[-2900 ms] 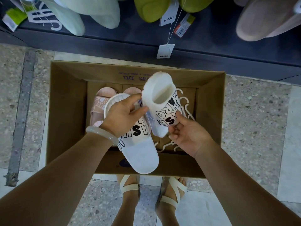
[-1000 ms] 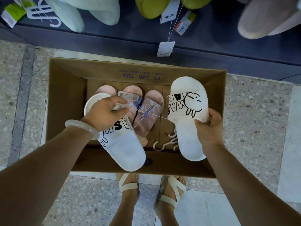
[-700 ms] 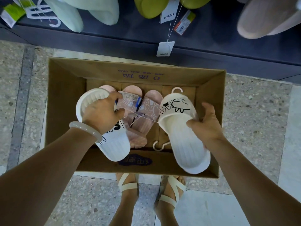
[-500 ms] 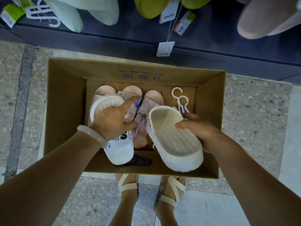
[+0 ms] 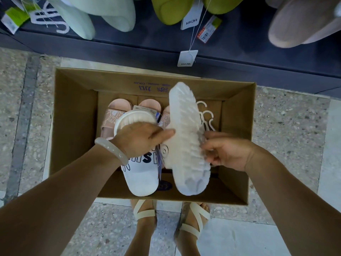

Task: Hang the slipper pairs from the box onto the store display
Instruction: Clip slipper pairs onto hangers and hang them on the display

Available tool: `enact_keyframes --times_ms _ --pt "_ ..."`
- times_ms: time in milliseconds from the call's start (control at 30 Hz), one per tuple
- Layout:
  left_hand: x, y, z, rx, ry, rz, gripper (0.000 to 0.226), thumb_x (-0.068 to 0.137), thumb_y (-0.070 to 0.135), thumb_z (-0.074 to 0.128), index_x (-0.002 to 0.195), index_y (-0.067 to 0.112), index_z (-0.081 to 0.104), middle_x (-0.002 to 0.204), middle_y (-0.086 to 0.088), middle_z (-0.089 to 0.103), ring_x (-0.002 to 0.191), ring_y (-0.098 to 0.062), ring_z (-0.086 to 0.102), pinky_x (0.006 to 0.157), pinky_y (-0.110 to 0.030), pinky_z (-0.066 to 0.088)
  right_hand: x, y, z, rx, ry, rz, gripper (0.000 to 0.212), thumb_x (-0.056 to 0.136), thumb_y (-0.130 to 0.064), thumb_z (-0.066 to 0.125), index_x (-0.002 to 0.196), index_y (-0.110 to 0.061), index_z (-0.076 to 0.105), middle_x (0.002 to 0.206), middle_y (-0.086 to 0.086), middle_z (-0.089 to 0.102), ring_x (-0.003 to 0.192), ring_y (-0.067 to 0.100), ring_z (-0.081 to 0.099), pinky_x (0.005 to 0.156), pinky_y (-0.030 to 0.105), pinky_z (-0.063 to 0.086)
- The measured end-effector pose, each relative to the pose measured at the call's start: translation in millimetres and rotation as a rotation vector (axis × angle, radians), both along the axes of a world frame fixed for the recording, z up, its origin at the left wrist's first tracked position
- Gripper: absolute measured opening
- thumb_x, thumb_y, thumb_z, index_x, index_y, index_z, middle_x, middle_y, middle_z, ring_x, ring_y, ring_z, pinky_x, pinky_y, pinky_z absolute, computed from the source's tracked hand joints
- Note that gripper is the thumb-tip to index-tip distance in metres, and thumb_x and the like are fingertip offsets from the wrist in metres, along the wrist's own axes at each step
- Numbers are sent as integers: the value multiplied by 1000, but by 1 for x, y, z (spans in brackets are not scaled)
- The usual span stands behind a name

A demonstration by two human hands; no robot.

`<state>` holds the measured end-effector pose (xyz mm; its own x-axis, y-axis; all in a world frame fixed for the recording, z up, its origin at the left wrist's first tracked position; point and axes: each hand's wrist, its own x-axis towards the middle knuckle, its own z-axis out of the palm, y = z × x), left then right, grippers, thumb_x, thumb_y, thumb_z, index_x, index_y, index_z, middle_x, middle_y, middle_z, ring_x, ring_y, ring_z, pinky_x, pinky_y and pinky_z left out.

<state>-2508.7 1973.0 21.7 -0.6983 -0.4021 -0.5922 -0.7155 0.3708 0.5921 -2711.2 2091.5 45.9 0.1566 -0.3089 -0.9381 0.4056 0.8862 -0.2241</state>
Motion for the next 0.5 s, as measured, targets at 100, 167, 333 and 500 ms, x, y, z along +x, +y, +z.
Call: enact_keyframes --times_ms 100,167,333,500 --pt "4 -11 -11 -36 -2 135 108 60 91 -3 107 20 64 98 -9 69 95 -27 62 91 -43 45 10 7 -3 21 12 -12 31 63 -33 75 89 -18 71 82 1 63 45 7 32 40 16 26" --pt "6 -12 -13 -68 -29 140 87 72 81 7 135 32 42 107 -11 67 99 -30 62 90 -46 47 18 8 -6 43 26 -137 43 60 -45 72 92 -17 70 80 2 61 48 8 34 49 19 25" --pt "3 3 -10 -90 2 89 55 94 32 35 145 39 17 85 -11 68 75 -25 63 74 -45 53 31 1 -7 201 -19 -546 35 83 -40 62 102 -11 63 111 12 66 100 27 62 72 35 54" --pt "0 -3 -9 110 -46 98 25 86 40 50 110 33 55 65 11 51 68 -11 50 78 -36 47 33 5 -10 185 152 -386 45 87 -58 49 102 -18 64 90 13 68 56 19 63 39 21 44"
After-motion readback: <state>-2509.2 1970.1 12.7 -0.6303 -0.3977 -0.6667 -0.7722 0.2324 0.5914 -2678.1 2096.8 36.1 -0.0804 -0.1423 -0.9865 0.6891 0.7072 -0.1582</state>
